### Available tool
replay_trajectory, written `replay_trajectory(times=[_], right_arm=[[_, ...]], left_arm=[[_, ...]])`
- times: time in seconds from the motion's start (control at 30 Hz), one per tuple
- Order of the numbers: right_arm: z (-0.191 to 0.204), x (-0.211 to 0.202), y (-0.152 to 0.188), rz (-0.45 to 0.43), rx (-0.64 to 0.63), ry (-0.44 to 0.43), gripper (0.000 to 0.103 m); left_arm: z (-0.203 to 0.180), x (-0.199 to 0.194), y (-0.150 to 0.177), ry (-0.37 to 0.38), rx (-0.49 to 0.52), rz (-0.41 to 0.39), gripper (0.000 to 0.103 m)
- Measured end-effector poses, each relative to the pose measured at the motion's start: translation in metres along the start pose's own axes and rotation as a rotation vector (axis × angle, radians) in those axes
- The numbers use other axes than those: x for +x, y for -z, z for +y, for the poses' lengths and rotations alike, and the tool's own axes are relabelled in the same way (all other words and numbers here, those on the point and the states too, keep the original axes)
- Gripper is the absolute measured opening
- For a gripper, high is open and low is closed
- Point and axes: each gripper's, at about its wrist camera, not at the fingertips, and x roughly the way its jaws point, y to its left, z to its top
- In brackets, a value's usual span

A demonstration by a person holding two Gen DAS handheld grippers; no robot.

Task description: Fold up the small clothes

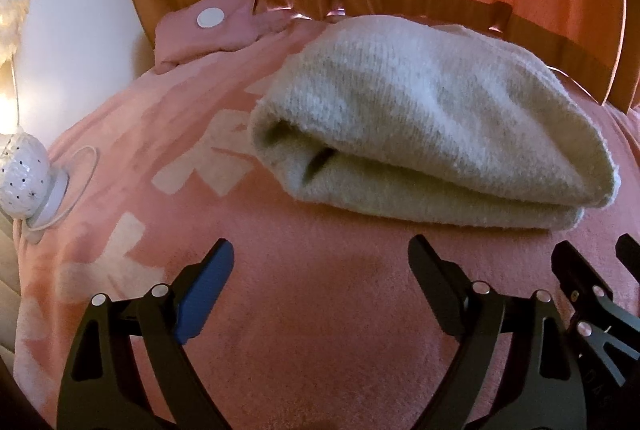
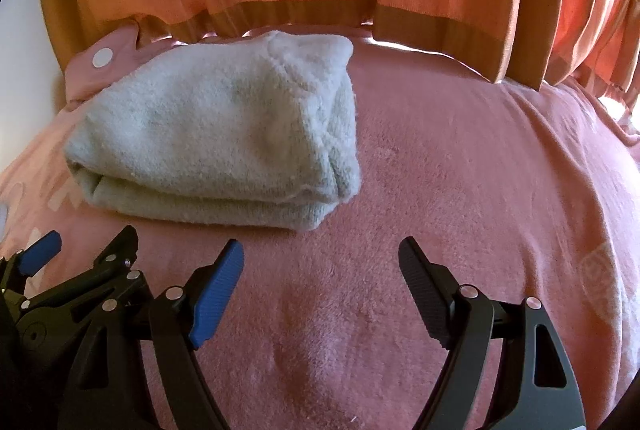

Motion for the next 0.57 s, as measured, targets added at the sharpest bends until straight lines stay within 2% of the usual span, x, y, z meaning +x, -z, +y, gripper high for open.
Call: replay_trajectory(times=[0.57], right_arm=[[-0.0025,0.0004,0.0004,0.006,0.006,0.0,0.078]], left_arm=[[-0.0012,-0.0011,0.0026,-0.006,0.0,0.001,0.086]])
